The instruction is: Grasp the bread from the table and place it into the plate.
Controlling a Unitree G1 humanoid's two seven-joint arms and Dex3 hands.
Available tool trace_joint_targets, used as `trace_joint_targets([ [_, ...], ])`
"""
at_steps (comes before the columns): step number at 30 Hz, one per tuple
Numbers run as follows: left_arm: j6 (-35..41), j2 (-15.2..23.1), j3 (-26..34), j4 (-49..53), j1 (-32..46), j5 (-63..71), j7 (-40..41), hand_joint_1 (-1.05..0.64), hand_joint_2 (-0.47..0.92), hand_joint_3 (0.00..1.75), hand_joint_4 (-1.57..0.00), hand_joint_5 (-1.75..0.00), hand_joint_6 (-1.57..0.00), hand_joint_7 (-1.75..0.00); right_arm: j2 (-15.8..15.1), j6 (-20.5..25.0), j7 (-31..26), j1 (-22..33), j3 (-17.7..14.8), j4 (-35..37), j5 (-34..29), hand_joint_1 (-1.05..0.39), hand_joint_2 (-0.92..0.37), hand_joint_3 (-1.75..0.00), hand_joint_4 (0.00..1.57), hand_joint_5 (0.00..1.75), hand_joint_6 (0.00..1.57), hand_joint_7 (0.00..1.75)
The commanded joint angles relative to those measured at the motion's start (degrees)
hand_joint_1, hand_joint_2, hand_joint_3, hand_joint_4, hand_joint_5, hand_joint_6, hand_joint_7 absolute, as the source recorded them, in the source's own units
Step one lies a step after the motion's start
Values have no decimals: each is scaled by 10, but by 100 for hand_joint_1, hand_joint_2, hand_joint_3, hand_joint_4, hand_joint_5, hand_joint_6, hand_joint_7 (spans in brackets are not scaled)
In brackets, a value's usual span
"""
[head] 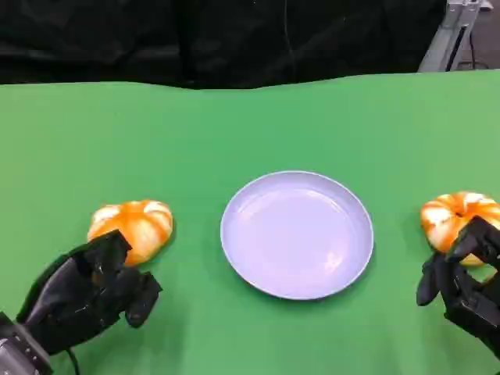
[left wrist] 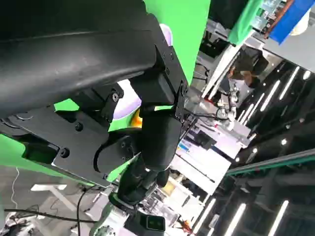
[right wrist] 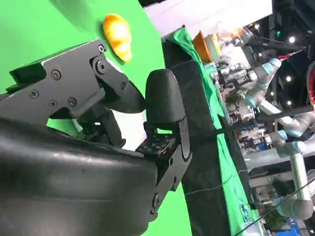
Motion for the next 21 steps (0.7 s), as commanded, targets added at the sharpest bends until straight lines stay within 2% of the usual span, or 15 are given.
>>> trace_joint_targets([
  [1,-3,5,1,-2,2,8,4,-8,55,95,-90,-175,-93,-149,-5,-5,1,0,-7,1,7,-8,-62,-111,81,175,71,160],
  [7,-5,3,4,-1,2,10,3,-8,54,94,-91,-175,-94,-149,-5,-7,2,-1,-7,2,5,-8,-62,-110,81,175,71,159],
  [13,-7,-2,7,-10,5,14,28,-10,58,81,-91,-175,-95,-144,-5,-5,3,-2,-8,4,9,-8,-63,-109,81,175,70,159],
  [14,-10,-4,8,-17,9,15,40,-9,58,88,-87,-169,-94,-134,-4,-6,4,-2,-8,4,9,-8,-63,-109,81,175,70,159],
  [16,-28,-14,10,-42,22,23,78,-8,56,94,-84,-165,-92,-126,-4,-7,4,-2,-9,5,8,-8,-63,-108,81,175,71,159],
  [17,-40,-20,10,-56,29,28,95,-16,61,79,-76,-136,-88,-93,-4,-7,3,-2,-8,5,8,-8,-63,-108,81,175,71,159],
  [18,-135,-21,-5,-70,43,88,138,-19,66,68,-74,-125,-91,-73,-4,-6,2,-2,-8,4,7,-8,-63,-108,81,175,71,159],
  [19,-219,-20,-18,-77,54,142,174,-38,78,44,-59,-97,-79,-46,-3,-6,1,-2,-8,3,6,-8,-62,-108,81,175,71,159],
  [20,-277,-18,-28,-79,60,180,197,-52,86,28,-53,-70,-74,-23,-3,-5,0,-2,-8,3,6,-9,-62,-108,81,175,71,159],
  [21,-352,-10,-43,-87,68,248,246,-59,89,25,-50,-57,-71,-14,-3,-4,0,-2,-8,3,7,-9,-62,-108,81,175,71,159],
])
